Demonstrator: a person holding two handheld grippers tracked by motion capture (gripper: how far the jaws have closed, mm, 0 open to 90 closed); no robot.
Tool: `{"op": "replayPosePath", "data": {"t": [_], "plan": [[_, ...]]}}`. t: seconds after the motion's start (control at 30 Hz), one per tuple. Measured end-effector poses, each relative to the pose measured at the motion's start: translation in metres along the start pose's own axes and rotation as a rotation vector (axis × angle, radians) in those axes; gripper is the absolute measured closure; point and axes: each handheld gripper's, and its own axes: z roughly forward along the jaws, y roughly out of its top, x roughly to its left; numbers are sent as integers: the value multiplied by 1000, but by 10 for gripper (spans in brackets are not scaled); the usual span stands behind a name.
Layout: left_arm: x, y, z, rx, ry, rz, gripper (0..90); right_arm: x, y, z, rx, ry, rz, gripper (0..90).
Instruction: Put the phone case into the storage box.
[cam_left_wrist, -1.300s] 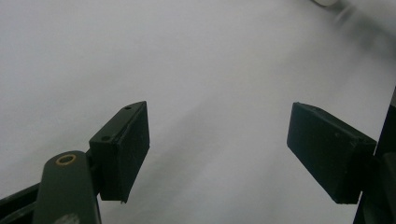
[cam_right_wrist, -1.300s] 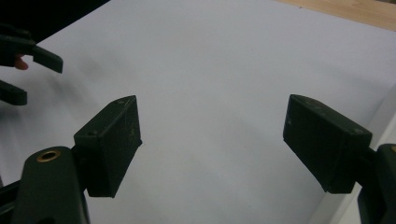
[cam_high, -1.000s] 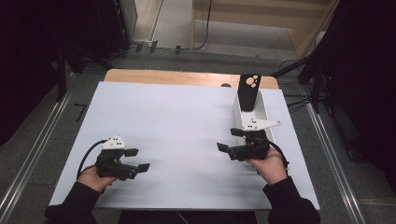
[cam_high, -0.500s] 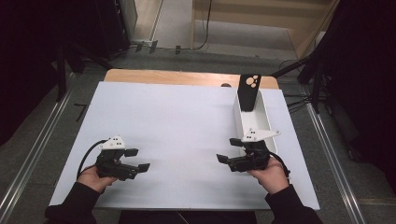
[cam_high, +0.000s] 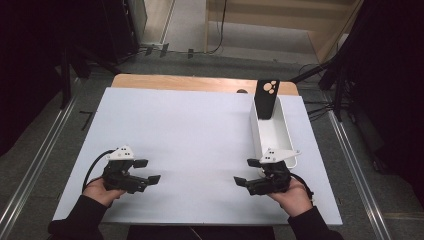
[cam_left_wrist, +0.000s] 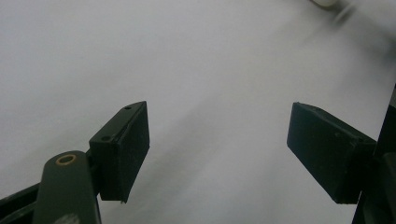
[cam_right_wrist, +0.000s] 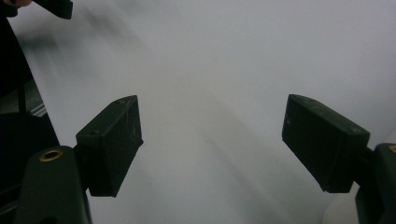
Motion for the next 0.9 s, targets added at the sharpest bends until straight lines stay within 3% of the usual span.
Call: {"op": "replayPosePath", "data": {"t": [0.43,0.9], "plan": [[-1,0,0,8,-7,7,210,3,-22,-5,37,15,23,184],[-2,-1,1,11,-13,13,210,-5,-40,-12,71,11,39,183]]}}
